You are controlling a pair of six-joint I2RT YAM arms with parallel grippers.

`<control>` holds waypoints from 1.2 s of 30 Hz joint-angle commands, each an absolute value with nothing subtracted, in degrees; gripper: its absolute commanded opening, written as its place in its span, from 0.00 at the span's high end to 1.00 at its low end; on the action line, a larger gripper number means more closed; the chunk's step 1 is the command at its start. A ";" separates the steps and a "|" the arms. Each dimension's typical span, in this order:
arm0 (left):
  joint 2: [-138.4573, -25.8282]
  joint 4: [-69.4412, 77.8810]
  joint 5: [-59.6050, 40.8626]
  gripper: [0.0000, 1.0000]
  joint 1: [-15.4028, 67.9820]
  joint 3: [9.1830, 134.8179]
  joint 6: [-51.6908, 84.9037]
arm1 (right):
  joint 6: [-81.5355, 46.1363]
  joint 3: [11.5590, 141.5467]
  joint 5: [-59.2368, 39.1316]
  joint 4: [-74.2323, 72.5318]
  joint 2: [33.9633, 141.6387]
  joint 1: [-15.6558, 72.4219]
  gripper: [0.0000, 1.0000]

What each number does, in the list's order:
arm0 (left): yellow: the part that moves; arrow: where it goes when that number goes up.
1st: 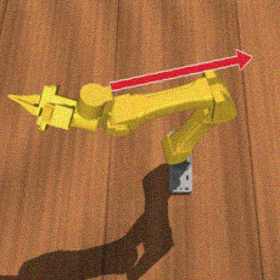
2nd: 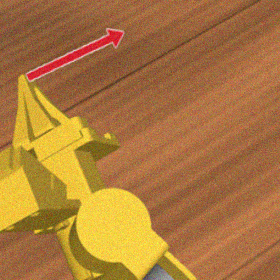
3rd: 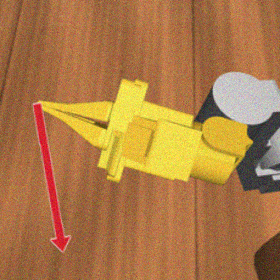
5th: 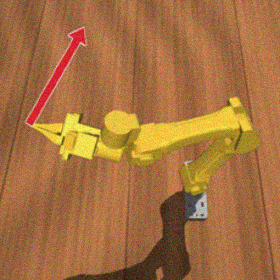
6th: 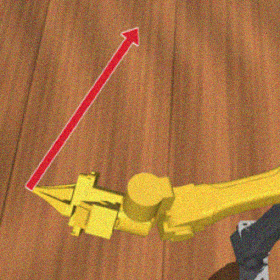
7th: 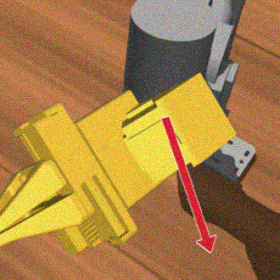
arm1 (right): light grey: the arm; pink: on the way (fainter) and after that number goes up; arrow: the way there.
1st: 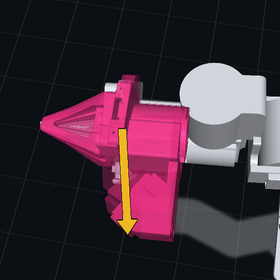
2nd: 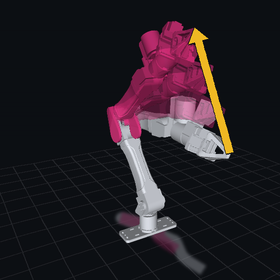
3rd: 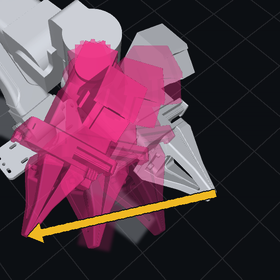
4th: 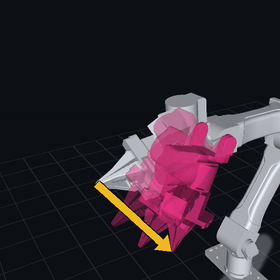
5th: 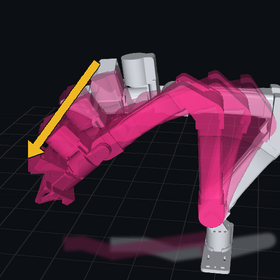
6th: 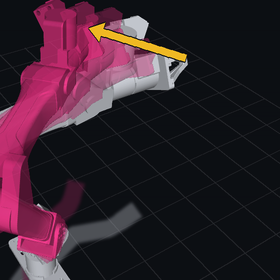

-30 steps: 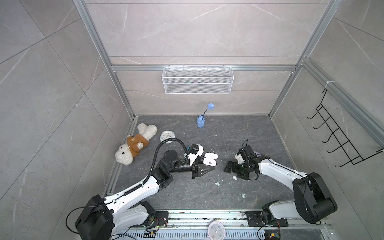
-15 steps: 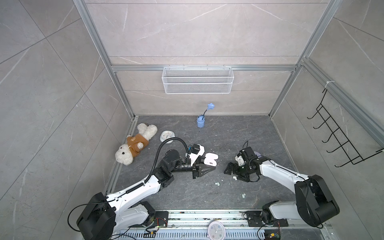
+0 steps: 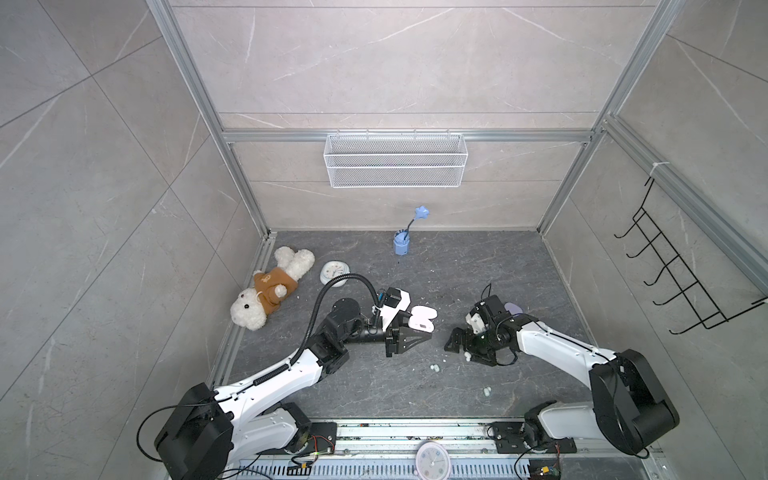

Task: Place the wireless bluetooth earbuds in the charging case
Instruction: 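Lower the open right gripper around the white earbud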

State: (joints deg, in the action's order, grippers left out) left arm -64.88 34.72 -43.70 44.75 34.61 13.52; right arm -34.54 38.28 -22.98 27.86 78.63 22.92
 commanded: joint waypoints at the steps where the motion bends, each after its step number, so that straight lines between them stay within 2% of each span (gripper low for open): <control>1: -64.69 36.01 -44.36 0.80 45.00 37.00 13.27 | -35.20 40.37 -22.60 30.21 77.99 24.10 0.01; 16: -64.56 35.53 -43.97 0.80 45.00 37.09 13.13 | -36.04 44.54 -22.95 32.57 79.64 28.38 0.01; 22: -64.54 35.25 -43.83 0.80 45.00 37.21 13.09 | -34.89 46.68 -18.92 36.48 78.78 28.48 0.01; 27: -64.69 35.29 -43.80 0.80 45.00 37.27 13.09 | -32.51 48.81 -15.05 39.17 82.04 28.48 0.05; 36: -64.16 34.15 -43.69 0.80 45.00 37.52 12.42 | -30.33 50.37 -15.68 35.30 89.38 28.47 0.05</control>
